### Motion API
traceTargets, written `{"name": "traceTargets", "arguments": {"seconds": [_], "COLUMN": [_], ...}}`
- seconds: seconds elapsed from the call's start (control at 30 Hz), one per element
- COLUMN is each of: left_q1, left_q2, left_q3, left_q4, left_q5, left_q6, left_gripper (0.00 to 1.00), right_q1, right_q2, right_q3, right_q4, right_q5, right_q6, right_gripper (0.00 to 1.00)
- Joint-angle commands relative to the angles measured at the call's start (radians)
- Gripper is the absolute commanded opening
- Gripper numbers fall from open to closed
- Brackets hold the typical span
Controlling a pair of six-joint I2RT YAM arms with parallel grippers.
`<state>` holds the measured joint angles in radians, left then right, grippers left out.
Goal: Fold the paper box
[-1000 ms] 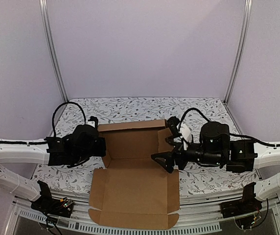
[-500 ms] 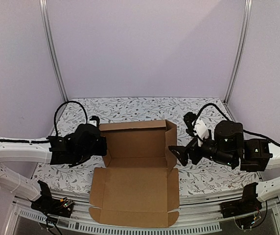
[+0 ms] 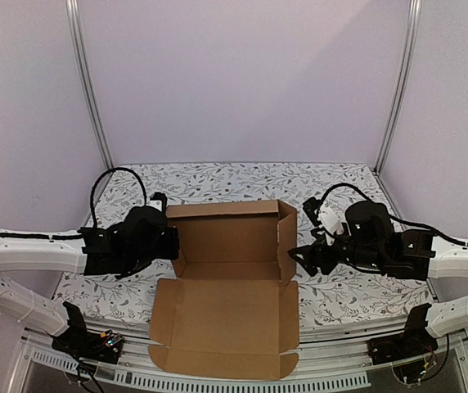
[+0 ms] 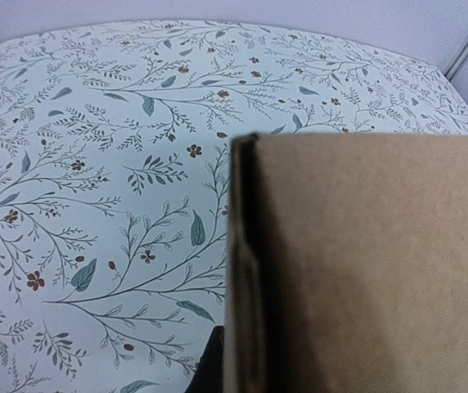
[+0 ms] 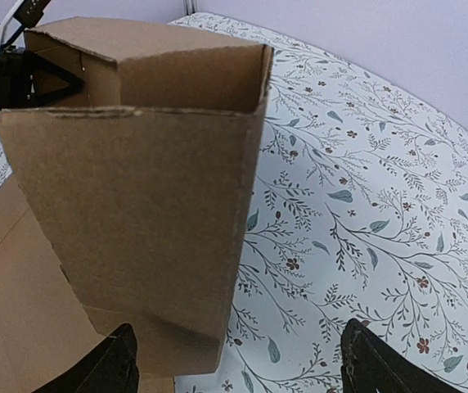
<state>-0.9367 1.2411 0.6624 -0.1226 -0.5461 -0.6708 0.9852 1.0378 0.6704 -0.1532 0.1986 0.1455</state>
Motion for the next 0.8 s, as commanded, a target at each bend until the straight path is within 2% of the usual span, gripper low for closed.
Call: {"name": "traceTargets", "arguments": {"seconds": [0.0,0.3,0.77], "left_q1": [0.012,-0.004,-0.059], "left_q2": [0.001,-0.008,-0.012], "left_q3": [0.002,0.001,-0.022], "left_q4": [0.035,0.040,0.036], "left_q5": [-0.020,-0.069,-0.161], "left_q6": [0.004,0.008,0.017], "left_gripper": [0.00,0.00,0.00], "right_q1": [-0.020,-0.032,-0.032], "right_q2": [0.066,0.186,0.334], "right_q3": [-0.002,0.015,-0.005], "right_q4": [0.066,0.158,0.373], "right_q5": [-0.098,-0.128,-0.027], "right_q6": [0.020,0.029,0.065], "right_gripper": [0.84,0.80,0.79]}}
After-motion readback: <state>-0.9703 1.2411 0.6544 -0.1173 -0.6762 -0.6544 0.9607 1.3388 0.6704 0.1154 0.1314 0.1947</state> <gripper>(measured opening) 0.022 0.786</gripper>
